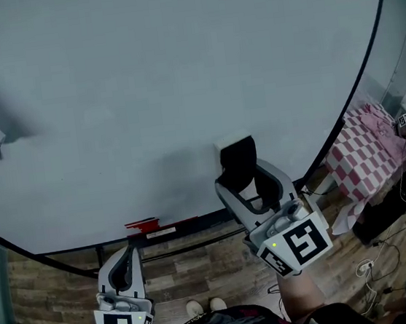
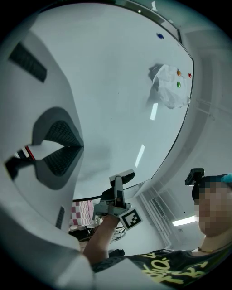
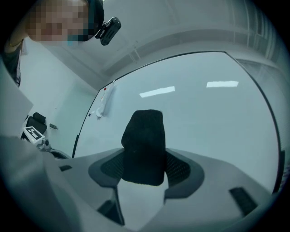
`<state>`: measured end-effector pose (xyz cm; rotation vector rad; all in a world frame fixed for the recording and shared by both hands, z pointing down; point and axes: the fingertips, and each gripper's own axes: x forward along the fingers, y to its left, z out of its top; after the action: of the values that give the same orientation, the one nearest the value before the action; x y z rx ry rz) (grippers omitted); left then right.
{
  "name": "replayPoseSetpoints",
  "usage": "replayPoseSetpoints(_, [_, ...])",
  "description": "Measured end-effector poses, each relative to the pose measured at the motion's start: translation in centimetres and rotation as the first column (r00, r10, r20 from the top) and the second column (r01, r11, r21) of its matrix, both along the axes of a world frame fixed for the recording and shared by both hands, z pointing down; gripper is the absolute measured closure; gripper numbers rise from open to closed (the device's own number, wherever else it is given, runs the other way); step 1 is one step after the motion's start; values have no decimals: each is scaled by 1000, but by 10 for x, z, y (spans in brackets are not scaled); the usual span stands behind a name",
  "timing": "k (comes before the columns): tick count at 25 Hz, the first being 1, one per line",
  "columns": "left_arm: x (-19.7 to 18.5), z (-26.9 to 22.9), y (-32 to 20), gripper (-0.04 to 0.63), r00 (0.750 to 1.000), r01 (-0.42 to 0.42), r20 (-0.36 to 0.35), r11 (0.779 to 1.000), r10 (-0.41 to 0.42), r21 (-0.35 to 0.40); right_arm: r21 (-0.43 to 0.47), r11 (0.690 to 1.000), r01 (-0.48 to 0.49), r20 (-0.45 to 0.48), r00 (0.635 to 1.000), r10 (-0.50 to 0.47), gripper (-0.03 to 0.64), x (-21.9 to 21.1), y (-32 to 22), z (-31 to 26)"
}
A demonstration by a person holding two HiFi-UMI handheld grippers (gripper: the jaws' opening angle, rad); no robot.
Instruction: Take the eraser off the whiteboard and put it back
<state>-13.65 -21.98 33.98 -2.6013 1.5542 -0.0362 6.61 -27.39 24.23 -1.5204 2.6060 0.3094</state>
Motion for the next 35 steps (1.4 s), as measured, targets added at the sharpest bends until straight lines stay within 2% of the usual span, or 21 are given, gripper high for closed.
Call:
replayPoseSetpoints(13, [-5, 5, 1, 589, 1000, 21, 2, 1000, -21, -10, 27, 996, -82, 46, 996, 81, 367, 19, -36, -22])
replayPoseSetpoints(20, [-12, 4, -2, 589, 999, 19, 36, 1000, -20, 25, 12, 995, -98, 47, 994, 97, 367, 19, -51, -20])
replayPoseSetpoints(25, [-15, 7, -3, 589, 998, 27, 51, 1000, -28, 13, 1, 994, -106, 45, 993, 106, 367, 19, -58, -18])
replayPoseSetpoints(30, [-14, 7, -4, 589, 999, 35, 0, 999, -35, -12, -12, 993, -116, 45, 992, 117, 367, 18, -63, -15])
replayPoseSetpoints(35, [-12, 7, -4, 589, 999, 30, 23, 1000, -30, 4, -5, 993, -120, 36, 992, 120, 367, 19, -64, -15])
